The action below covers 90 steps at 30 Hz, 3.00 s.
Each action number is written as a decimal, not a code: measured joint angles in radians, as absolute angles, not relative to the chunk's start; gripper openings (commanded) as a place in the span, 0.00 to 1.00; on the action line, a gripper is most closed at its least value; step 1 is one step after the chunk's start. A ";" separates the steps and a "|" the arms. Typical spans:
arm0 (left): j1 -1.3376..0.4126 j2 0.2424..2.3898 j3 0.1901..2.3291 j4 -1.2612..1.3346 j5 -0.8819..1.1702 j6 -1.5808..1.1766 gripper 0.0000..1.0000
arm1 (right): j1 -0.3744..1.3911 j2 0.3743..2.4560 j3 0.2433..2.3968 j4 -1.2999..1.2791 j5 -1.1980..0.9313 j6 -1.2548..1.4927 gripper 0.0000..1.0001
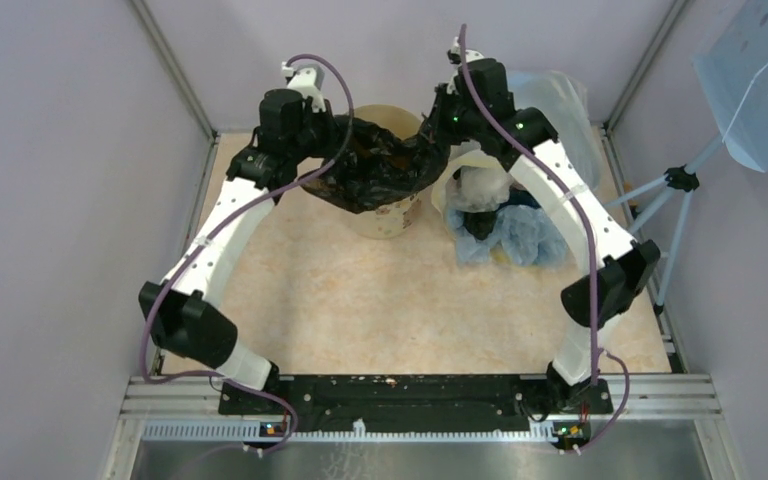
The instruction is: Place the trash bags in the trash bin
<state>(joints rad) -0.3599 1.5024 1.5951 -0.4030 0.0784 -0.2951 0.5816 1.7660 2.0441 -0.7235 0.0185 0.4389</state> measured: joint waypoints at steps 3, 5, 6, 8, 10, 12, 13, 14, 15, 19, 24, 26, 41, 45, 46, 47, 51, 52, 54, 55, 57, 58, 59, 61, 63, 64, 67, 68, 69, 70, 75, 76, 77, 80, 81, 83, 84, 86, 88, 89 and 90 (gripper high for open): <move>-0.275 1.568 1.596 -0.403 0.130 -0.320 0.00 | 0.511 1.842 2.100 -0.750 -0.025 0.442 0.00; -0.227 1.596 1.596 -0.403 0.157 -0.337 0.00 | 0.484 1.903 2.176 -0.768 -0.052 0.441 0.00; -0.209 1.605 1.597 -0.403 0.169 -0.344 0.00 | 0.478 1.937 2.220 -0.773 -0.073 0.440 0.00; -0.172 1.614 1.603 -0.401 0.187 -0.358 0.00 | 0.478 1.979 2.280 -0.773 -0.115 0.439 0.00; -0.151 1.615 1.606 -0.393 0.199 -0.369 0.00 | 0.485 2.009 2.325 -0.773 -0.150 0.440 0.00; -0.140 1.615 1.614 -0.381 0.212 -0.378 0.00 | 0.489 2.033 2.365 -0.771 -0.166 0.439 0.00; -0.137 1.615 1.617 -0.371 0.218 -0.384 0.00 | 0.489 2.043 2.380 -0.771 -0.167 0.438 0.00; -0.135 1.615 1.620 -0.361 0.222 -0.388 0.00 | 0.489 2.053 2.394 -0.771 -0.167 0.438 0.00; -0.132 1.617 1.621 -0.353 0.227 -0.391 0.00 | 0.488 2.057 2.400 -0.771 -0.167 0.438 0.01; -0.127 1.638 1.629 -0.326 0.244 -0.398 0.00 | 0.472 2.063 2.405 -0.771 -0.176 0.437 0.27; -0.118 1.684 1.643 -0.312 0.266 -0.418 0.00 | 0.448 2.061 2.404 -0.771 -0.208 0.419 0.52; -0.115 1.699 1.652 -0.306 0.270 -0.421 0.00 | 0.446 2.045 2.387 -0.771 -0.216 0.412 0.57; -0.106 1.688 1.652 -0.270 0.294 -0.427 0.00 | 0.444 1.483 1.659 -0.542 -0.235 0.487 0.51; -0.106 1.676 1.647 -0.268 0.299 -0.429 0.00 | 0.444 1.391 1.489 -0.445 -0.247 0.533 0.44; -0.106 1.672 1.644 -0.266 0.299 -0.429 0.00 | 0.444 1.380 1.458 -0.422 -0.253 0.547 0.44; -0.106 1.668 1.638 -0.261 0.299 -0.430 0.00 | 0.444 1.376 1.432 -0.400 -0.262 0.558 0.47; -0.106 1.654 1.616 -0.252 0.301 -0.436 0.00 | 0.444 1.376 1.346 -0.310 -0.317 0.617 0.54; -0.106 1.652 1.612 -0.252 0.303 -0.437 0.00 | 0.444 1.378 1.329 -0.288 -0.332 0.631 0.55; -0.106 1.650 1.606 -0.250 0.307 -0.440 0.00 | 0.445 1.385 1.301 -0.239 -0.363 0.659 0.55; -0.106 1.650 1.602 -0.246 0.309 -0.443 0.00 | 0.450 1.392 1.293 -0.217 -0.376 0.672 0.55; -0.106 1.649 1.598 -0.245 0.314 -0.444 0.00 | 0.453 1.411 1.289 -0.180 -0.398 0.692 0.55; -0.106 1.649 1.596 -0.243 0.317 -0.444 0.00 | 0.456 1.422 1.289 -0.156 -0.407 0.702 0.54; -0.106 1.649 1.595 -0.241 0.318 -0.444 0.00 | 0.459 1.431 1.289 -0.138 -0.414 0.707 0.54; -0.106 1.649 1.594 -0.239 0.319 -0.444 0.00 | 0.469 1.456 1.290 -0.105 -0.427 0.720 0.54; -0.105 1.647 1.594 -0.238 0.321 -0.444 0.00 | 0.478 1.485 1.295 -0.090 -0.436 0.728 0.54; -0.105 1.647 1.594 -0.238 0.322 -0.444 0.00 | 0.482 1.498 1.299 -0.090 -0.438 0.731 0.54; -0.105 1.646 1.594 -0.237 0.322 -0.444 0.00 | 0.490 1.546 1.335 -0.098 -0.439 0.735 0.54; -0.105 1.646 1.594 -0.238 0.322 -0.444 0.00 | 0.491 1.557 1.346 -0.101 -0.439 0.735 0.53; -0.105 1.646 1.594 -0.237 0.322 -0.444 0.00 | 0.491 1.564 1.353 -0.100 -0.439 0.736 0.50; -0.105 1.646 1.594 -0.237 0.322 -0.444 0.00 | 0.491 1.566 1.357 -0.100 -0.438 0.737 0.46; -0.105 1.646 1.594 -0.236 0.325 -0.444 0.00 | 0.491 1.567 1.358 -0.097 -0.439 0.745 0.20; -0.105 1.646 1.594 -0.236 0.325 -0.444 0.00 | 0.491 1.567 1.358 -0.097 -0.437 0.745 0.13; -0.105 1.646 1.594 -0.236 0.325 -0.444 0.00 | 0.491 1.567 1.358 -0.098 -0.435 0.744 0.11; -0.105 1.646 1.594 -0.236 0.324 -0.444 0.00 | 0.491 1.567 1.362 -0.119 -0.427 0.744 0.10; -0.105 1.646 1.594 -0.236 0.324 -0.444 0.00 | 0.491 1.567 1.364 -0.124 -0.424 0.743 0.09; -0.105 1.646 1.594 -0.236 0.324 -0.444 0.00 | 0.491 1.567 1.384 -0.156 -0.419 0.743 0.01; -0.105 1.646 1.595 -0.236 0.323 -0.444 0.00 | 0.491 1.567 1.397 -0.168 -0.419 0.740 0.00; -0.105 1.646 1.596 -0.238 0.318 -0.444 0.00 | 0.491 1.567 1.421 -0.186 -0.415 0.735 0.00; -0.104 1.646 1.601 -0.241 0.307 -0.444 0.00 | 0.491 1.567 1.457 -0.210 -0.411 0.731 0.00; -0.104 1.646 1.604 -0.240 0.302 -0.444 0.00 | 0.491 1.568 1.479 -0.223 -0.410 0.727 0.00; -0.103 1.646 1.607 -0.240 0.297 -0.444 0.00 | 0.491 1.575 1.515 -0.245 -0.410 0.722 0.00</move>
<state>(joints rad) -0.1028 1.6463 1.6073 -0.2401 0.2974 -0.4438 0.4908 1.5753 1.5146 -0.2447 -0.4095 0.7223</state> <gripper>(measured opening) 0.004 0.004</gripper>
